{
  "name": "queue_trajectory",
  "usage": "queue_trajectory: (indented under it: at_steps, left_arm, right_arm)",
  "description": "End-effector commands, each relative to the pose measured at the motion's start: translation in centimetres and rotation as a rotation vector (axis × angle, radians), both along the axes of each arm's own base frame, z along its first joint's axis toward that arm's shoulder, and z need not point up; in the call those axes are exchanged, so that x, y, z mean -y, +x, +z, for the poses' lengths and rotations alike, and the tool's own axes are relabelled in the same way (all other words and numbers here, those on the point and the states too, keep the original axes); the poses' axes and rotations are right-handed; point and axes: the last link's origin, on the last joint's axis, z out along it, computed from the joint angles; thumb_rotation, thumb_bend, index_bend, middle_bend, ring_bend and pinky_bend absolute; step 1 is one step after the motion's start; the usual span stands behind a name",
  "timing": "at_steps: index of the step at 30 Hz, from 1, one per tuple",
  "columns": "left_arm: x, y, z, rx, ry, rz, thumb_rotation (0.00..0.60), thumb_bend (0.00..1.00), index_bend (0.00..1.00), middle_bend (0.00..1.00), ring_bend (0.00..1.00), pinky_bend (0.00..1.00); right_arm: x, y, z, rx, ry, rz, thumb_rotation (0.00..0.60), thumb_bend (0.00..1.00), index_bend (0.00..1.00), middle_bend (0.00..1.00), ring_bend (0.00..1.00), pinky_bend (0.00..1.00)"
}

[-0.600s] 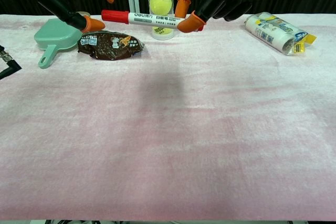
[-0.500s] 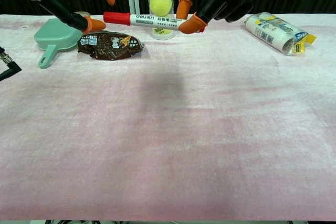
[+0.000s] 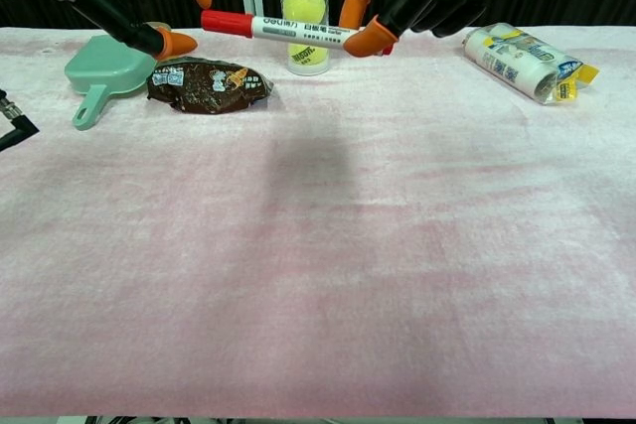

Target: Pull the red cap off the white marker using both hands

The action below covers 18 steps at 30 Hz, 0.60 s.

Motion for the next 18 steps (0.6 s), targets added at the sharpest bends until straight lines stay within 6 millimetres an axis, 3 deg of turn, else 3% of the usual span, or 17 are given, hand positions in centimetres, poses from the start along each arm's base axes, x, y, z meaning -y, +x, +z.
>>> queue_trajectory:
  at_steps: [1, 18]
  left_arm:
    - [0.01, 0.0, -0.07, 0.0, -0.004, -0.001, 0.6, 0.26, 0.48, 0.36, 0.15, 0.24]
    - [-0.15, 0.53, -0.85, 0.014, -0.007, -0.003, 0.6, 0.29, 0.49, 0.36, 0.16, 0.24]
  right_arm:
    - [-0.01, -0.07, -0.06, 0.0, 0.003, -0.002, 0.6, 0.36, 0.69, 1.0, 1.0, 1.0]
    - [-0.19, -0.01, -0.34, 0.002, 0.014, 0.006, 0.6, 0.36, 0.69, 1.0, 1.0, 1.0]
